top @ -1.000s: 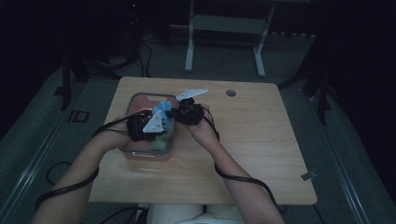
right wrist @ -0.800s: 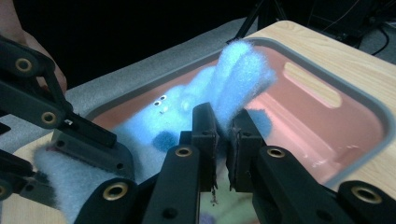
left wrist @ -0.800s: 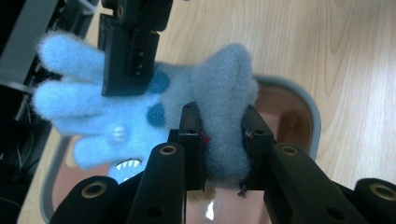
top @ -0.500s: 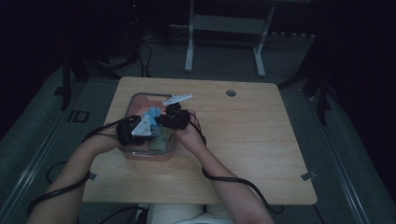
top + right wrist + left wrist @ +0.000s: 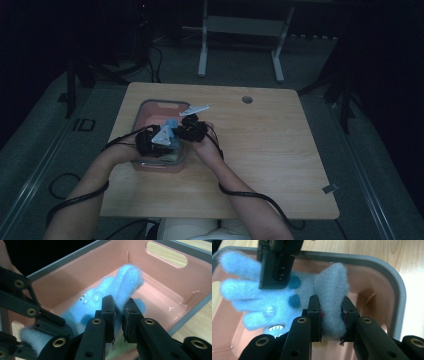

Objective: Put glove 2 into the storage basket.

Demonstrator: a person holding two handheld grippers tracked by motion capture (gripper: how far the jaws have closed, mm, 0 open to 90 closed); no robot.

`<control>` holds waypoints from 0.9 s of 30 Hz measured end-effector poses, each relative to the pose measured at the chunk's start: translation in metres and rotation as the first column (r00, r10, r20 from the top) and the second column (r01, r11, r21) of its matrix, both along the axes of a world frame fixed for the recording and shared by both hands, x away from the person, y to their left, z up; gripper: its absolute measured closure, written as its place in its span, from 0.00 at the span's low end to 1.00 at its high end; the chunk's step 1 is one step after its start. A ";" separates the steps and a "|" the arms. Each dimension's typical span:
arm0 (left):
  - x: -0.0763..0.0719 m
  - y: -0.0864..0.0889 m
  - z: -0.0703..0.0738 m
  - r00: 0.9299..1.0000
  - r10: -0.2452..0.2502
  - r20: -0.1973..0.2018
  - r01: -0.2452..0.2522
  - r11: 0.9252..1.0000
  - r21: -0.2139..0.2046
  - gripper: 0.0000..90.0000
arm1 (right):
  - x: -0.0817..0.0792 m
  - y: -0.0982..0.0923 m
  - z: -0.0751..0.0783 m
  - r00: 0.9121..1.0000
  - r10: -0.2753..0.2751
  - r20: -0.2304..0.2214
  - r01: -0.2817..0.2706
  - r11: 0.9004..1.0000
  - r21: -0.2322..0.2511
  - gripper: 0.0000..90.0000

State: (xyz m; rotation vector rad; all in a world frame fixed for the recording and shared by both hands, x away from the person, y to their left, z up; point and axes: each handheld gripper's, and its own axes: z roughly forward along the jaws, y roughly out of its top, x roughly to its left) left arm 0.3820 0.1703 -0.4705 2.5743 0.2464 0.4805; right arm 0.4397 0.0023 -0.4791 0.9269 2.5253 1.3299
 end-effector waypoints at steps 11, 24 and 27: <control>0.006 -0.007 -0.008 0.999 0.012 -0.043 -0.010 0.999 0.031 0.81 | -0.005 -0.013 0.008 0.999 -0.009 0.037 0.008 1.000 0.026 0.60; 0.001 0.005 0.015 0.979 0.203 0.003 -0.201 0.974 -0.106 0.24 | -0.017 -0.038 0.020 0.999 0.032 0.042 -0.036 0.995 0.092 0.28; -0.003 0.008 0.020 0.976 0.215 -0.015 -0.215 0.968 -0.130 0.19 | -0.019 -0.041 0.022 0.998 0.048 0.051 -0.053 0.993 0.108 0.25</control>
